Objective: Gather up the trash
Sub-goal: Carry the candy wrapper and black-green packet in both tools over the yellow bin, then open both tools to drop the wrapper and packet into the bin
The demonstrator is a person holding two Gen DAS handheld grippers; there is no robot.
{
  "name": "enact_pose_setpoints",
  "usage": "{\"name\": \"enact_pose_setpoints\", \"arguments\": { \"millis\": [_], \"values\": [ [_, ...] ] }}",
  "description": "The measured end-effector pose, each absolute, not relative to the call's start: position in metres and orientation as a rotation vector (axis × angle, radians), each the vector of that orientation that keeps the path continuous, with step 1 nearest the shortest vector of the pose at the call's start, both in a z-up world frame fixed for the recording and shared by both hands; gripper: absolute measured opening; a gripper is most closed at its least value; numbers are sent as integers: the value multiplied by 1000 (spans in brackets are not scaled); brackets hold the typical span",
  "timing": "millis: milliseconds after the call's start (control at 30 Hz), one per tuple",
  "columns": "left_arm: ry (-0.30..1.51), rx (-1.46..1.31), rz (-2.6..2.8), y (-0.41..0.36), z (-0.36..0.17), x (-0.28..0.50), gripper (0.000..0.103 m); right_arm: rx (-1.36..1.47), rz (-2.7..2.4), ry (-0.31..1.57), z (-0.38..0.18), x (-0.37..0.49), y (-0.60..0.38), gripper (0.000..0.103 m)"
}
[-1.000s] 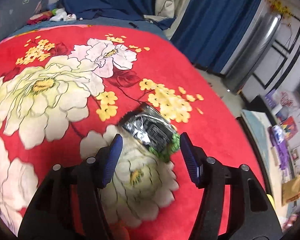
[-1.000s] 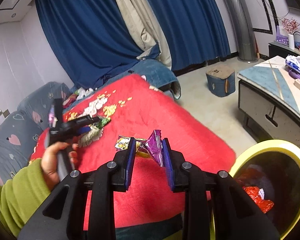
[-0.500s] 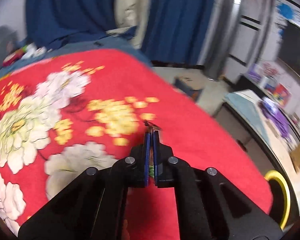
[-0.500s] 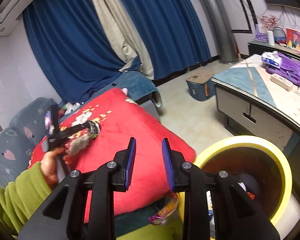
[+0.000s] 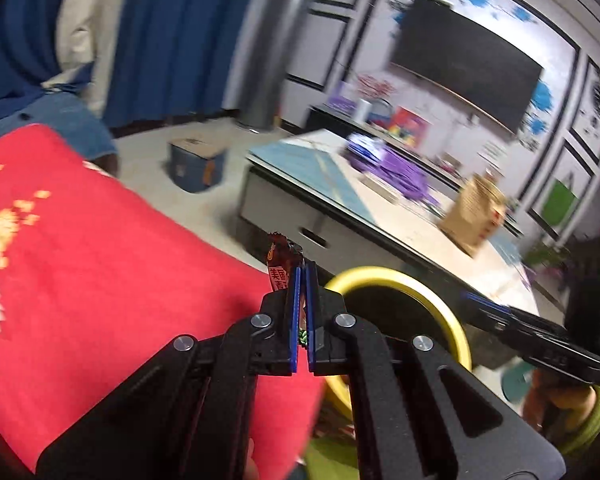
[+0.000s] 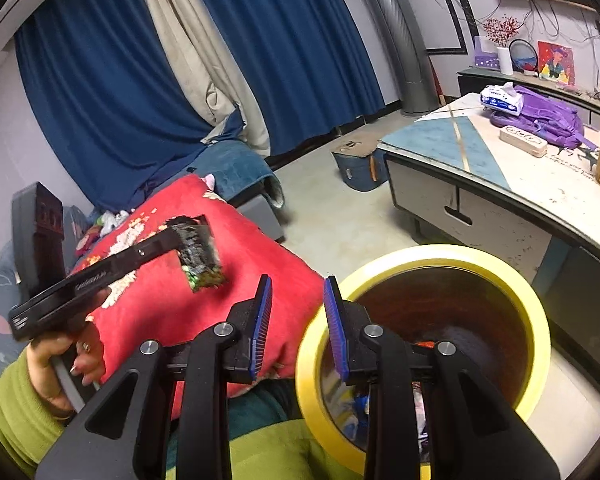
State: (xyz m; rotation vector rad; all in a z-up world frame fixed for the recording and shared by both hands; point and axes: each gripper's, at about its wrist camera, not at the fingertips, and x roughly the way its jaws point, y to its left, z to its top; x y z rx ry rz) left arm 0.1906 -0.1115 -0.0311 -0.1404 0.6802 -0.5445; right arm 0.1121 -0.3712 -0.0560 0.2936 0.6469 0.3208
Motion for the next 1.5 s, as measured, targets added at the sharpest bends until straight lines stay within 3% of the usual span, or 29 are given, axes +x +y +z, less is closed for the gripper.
{"name": "enact_pose_setpoints", "arguments": {
  "millis": [400, 900, 967, 1100, 1167, 1233, 1367, 1433, 1500],
  "values": [
    [751, -3, -710, -182, -65, 173, 0, 94, 153, 662, -86, 100, -394, 26],
    [867, 41, -762, -216, -96, 175, 3, 175, 90, 738, -117, 100, -428, 26],
    [881, 39, -765, -218, -99, 176, 13, 181, 84, 752, -119, 100, -429, 29],
    [888, 43, -758, -218, -100, 175, 20, 189, 74, 763, -122, 98, -432, 38],
    [887, 34, -752, -215, -97, 175, 39, 189, 70, 767, -122, 97, -432, 48],
    [871, 17, -738, -209, -92, 175, 50, 191, 68, 762, -121, 95, -432, 61],
    [826, 4, -676, -193, -78, 174, 80, 175, 52, 742, -113, 89, -427, 81],
    [800, -6, -649, -184, -69, 173, 92, 177, 50, 723, -106, 85, -425, 87],
    [753, -5, -600, -172, -57, 168, 92, 164, 54, 690, -94, 79, -421, 90]
  ]
}}
